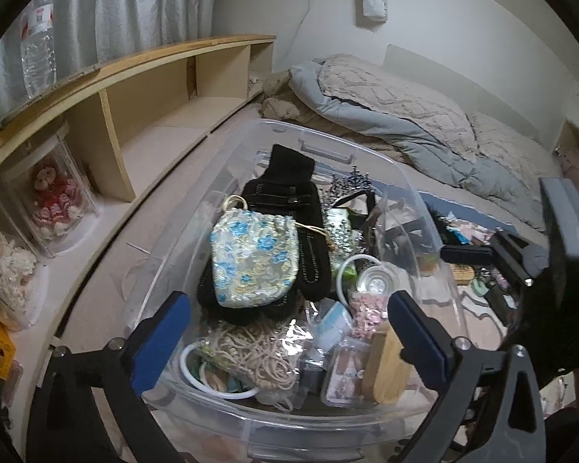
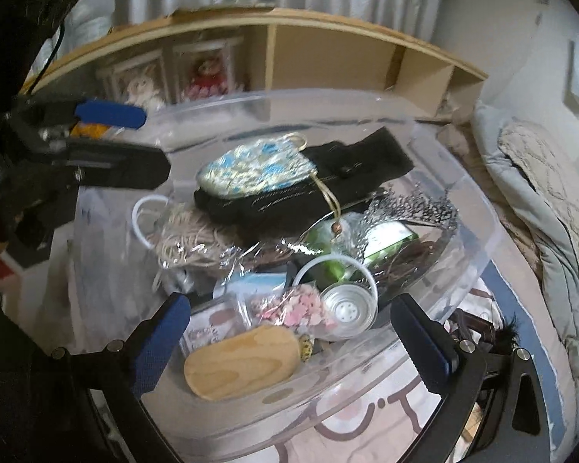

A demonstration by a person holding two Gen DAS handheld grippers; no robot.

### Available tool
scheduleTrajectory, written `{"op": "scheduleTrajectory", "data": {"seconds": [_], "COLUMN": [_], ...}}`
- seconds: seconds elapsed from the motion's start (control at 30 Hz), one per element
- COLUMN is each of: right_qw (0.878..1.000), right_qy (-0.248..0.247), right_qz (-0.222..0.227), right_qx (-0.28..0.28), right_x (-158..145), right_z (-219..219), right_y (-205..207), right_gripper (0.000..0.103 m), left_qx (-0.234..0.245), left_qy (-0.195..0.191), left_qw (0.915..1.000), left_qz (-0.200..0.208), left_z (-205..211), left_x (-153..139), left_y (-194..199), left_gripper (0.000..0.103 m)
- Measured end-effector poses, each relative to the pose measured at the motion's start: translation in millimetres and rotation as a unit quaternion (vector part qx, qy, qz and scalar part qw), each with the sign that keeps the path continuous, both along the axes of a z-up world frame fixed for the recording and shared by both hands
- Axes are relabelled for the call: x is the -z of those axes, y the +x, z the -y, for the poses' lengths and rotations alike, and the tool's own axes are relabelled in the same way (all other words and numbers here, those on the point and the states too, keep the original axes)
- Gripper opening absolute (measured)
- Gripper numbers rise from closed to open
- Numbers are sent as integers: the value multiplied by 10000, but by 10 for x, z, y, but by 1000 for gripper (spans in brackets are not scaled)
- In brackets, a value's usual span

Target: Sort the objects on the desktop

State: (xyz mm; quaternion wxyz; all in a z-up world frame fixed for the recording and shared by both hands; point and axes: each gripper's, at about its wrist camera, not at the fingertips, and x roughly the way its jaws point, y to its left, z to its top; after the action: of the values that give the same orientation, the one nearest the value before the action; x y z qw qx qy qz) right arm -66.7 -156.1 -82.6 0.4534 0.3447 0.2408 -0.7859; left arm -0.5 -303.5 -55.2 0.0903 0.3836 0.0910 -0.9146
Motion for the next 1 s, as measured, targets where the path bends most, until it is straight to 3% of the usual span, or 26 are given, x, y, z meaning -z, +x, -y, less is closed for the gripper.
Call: {"op": "scheduleTrajectory", "data": {"seconds": [1.0], "right_qw": [9913], "right_qy": [-1020], "right_qz": [-477], "right_qx": [686], "right_x": [-295], "right_z": [-571], "right_y": [4], "right_gripper": [103], "left_qx": [20], "left_qy": [-307], "left_qw": [9992], "left_qz": [-246], "left_z": [-85], "left_x": [-106], "left_y": [24], "left_gripper": [103]}}
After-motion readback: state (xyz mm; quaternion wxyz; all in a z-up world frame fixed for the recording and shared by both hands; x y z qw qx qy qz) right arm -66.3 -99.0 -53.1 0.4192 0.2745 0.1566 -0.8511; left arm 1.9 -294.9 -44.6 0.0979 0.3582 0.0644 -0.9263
